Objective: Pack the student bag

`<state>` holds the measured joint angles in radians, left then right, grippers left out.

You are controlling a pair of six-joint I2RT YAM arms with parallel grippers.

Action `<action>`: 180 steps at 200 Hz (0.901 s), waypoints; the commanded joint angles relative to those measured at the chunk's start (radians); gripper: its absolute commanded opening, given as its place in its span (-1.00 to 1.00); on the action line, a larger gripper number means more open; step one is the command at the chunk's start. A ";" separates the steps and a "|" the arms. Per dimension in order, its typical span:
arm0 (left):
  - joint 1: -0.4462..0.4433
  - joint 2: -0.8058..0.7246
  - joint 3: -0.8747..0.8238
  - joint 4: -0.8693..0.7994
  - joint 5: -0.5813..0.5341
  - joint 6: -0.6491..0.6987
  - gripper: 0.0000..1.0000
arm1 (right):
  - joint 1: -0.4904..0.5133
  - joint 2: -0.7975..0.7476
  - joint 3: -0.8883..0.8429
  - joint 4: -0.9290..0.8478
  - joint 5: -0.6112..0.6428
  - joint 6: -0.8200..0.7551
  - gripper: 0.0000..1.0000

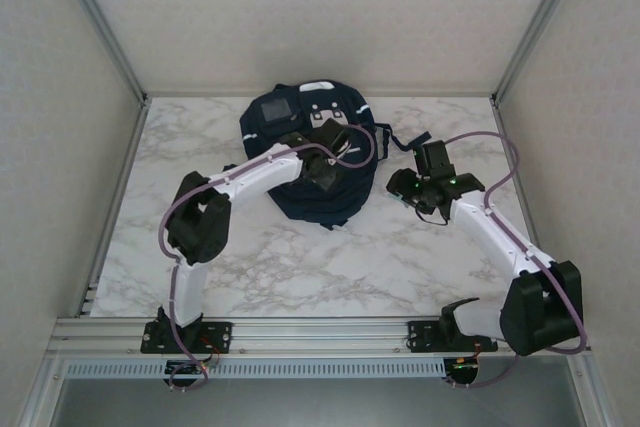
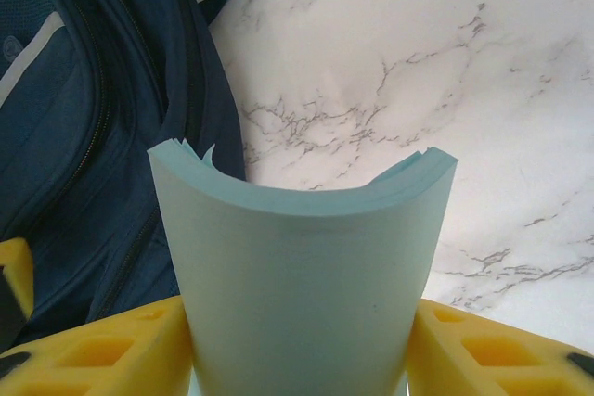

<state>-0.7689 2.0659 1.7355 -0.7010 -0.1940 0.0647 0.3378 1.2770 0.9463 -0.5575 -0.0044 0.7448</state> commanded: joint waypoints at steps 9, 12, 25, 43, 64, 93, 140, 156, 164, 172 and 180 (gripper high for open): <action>0.003 0.040 0.057 -0.035 -0.053 0.033 0.17 | -0.008 -0.034 -0.021 0.011 -0.012 0.014 0.13; 0.003 0.042 0.056 -0.034 -0.053 0.034 0.14 | -0.008 -0.033 -0.021 0.011 -0.011 0.013 0.13; 0.003 0.047 0.057 -0.035 -0.054 0.036 -0.10 | -0.008 -0.035 -0.020 0.012 -0.012 0.014 0.12; 0.002 0.037 0.058 -0.039 -0.059 0.038 -0.82 | -0.008 -0.030 -0.018 0.021 -0.028 0.012 0.10; 0.006 0.000 0.062 -0.037 -0.048 0.026 -1.00 | -0.007 -0.015 -0.014 0.045 -0.074 0.018 0.05; 0.033 -0.060 0.110 -0.061 0.003 -0.057 -1.00 | 0.011 0.035 0.003 0.105 -0.128 0.053 0.02; 0.080 -0.129 0.174 -0.064 0.147 -0.164 -1.00 | 0.078 0.187 0.115 0.194 -0.160 0.093 0.02; 0.086 -0.134 0.195 -0.063 0.172 -0.186 -1.00 | 0.108 0.259 0.174 0.223 -0.173 0.105 0.02; 0.089 -0.135 0.203 -0.061 0.178 -0.197 -1.00 | 0.122 0.296 0.205 0.233 -0.173 0.118 0.02; 0.091 -0.133 0.209 -0.058 0.183 -0.208 -1.00 | 0.134 0.334 0.233 0.250 -0.174 0.134 0.02; 0.092 -0.130 0.217 -0.059 0.190 -0.219 -1.00 | 0.145 0.370 0.258 0.265 -0.173 0.150 0.02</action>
<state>-0.6785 1.9816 1.9007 -0.7609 -0.0601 -0.0772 0.4492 1.5639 1.1152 -0.3710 -0.1596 0.8391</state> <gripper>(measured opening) 0.033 0.513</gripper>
